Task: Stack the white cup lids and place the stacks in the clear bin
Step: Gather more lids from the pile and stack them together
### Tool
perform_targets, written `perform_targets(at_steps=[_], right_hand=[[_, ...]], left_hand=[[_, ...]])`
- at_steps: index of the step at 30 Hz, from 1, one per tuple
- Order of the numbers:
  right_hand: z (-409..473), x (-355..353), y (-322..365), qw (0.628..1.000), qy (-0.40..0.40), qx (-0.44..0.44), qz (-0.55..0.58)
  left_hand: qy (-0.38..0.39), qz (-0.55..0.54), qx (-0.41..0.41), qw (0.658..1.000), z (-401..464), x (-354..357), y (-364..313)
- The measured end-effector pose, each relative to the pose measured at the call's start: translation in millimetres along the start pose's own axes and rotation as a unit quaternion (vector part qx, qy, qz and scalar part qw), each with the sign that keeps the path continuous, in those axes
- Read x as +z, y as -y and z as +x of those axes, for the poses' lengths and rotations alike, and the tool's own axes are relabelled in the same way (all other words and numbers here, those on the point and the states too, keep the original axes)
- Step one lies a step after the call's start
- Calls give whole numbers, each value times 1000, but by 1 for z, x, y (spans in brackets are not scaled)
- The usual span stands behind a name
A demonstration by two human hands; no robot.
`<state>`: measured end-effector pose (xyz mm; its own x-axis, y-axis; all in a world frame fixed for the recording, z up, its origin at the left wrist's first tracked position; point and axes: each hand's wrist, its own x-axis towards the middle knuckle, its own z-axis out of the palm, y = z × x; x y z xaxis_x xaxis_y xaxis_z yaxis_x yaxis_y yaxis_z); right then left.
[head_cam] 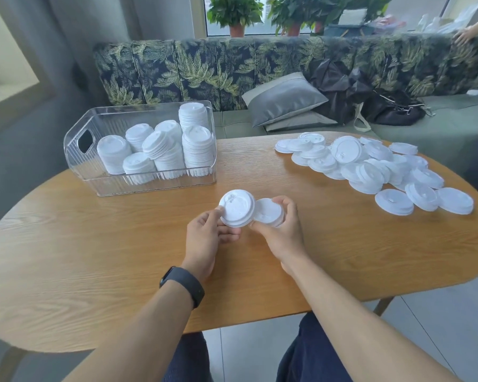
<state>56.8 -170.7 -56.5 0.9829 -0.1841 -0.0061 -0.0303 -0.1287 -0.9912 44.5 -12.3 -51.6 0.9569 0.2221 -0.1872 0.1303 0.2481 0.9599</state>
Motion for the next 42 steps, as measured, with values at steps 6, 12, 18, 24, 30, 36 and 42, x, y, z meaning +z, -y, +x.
perform_targets(at_steps=[6,12,18,24,30,36,42], right_hand=[[1,-5,-1,997,16,49,51],[5,-13,3,973,-16,100,209],[8,-19,3,963,-11,145,227],[8,-22,6,939,13,159,305],[9,-23,5,917,38,159,364],[8,-24,5,918,54,149,363],[6,-24,8,935,91,139,314]], left_hand=[[-21,-1,18,1000,-3,4,0],[-23,8,23,999,-5,5,0],[-22,3,19,1000,-2,4,3],[-15,1,22,1000,-4,5,2],[-10,-12,18,1000,-4,5,1],[10,-17,15,1000,-6,5,-1],[87,37,6,995,-9,6,-1]])
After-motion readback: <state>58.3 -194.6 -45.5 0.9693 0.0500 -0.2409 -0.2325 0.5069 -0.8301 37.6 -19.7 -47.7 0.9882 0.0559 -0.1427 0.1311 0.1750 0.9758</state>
